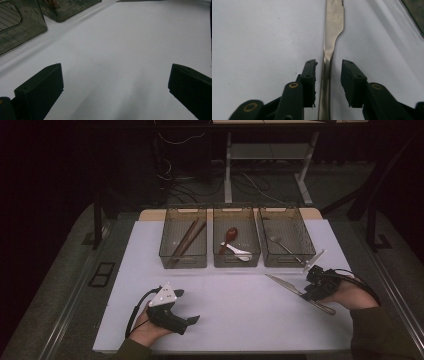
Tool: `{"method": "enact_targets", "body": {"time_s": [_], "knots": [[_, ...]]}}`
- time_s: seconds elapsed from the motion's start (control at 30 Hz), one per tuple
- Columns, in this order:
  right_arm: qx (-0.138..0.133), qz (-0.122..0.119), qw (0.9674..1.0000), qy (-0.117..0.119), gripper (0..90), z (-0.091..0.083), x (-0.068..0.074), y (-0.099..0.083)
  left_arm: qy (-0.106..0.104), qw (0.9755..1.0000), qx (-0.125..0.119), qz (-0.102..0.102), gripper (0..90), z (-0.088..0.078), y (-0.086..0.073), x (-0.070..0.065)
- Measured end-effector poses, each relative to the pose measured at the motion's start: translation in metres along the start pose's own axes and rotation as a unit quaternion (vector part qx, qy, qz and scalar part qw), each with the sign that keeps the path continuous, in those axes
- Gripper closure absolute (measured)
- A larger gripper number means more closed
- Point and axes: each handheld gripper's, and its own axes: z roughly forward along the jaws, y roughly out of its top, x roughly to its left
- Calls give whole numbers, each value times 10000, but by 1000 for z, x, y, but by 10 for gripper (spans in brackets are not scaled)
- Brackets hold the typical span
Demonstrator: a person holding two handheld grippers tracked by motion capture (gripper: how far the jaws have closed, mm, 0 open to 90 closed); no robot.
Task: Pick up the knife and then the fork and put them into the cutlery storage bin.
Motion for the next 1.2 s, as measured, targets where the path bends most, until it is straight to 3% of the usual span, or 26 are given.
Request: {"method": "enact_targets", "body": {"time_s": [0.47, 0.63, 0.7, 1.0, 1.2], "knots": [[470, -113, 9988, 121, 740, 11, -3, 5, 9, 10000, 25, 12, 0, 0, 0, 0], [631, -198, 9978, 24, 743, 14, 0, 9, 12, 10000, 22, 12, 0, 0, 0, 0], [654, -183, 9976, 104, 745, 14, 0, 10, 14, 10000, 22, 4, 0, 0, 0, 0], [902, -205, 9957, -16, 783, 16, -1, 16, 14, 10000, 11, 4, 0, 0, 0, -1], [897, -276, 9956, -13, 797, 16, 0, 17, 12, 10000, 13, 15, 0, 0, 0, 0]]}}
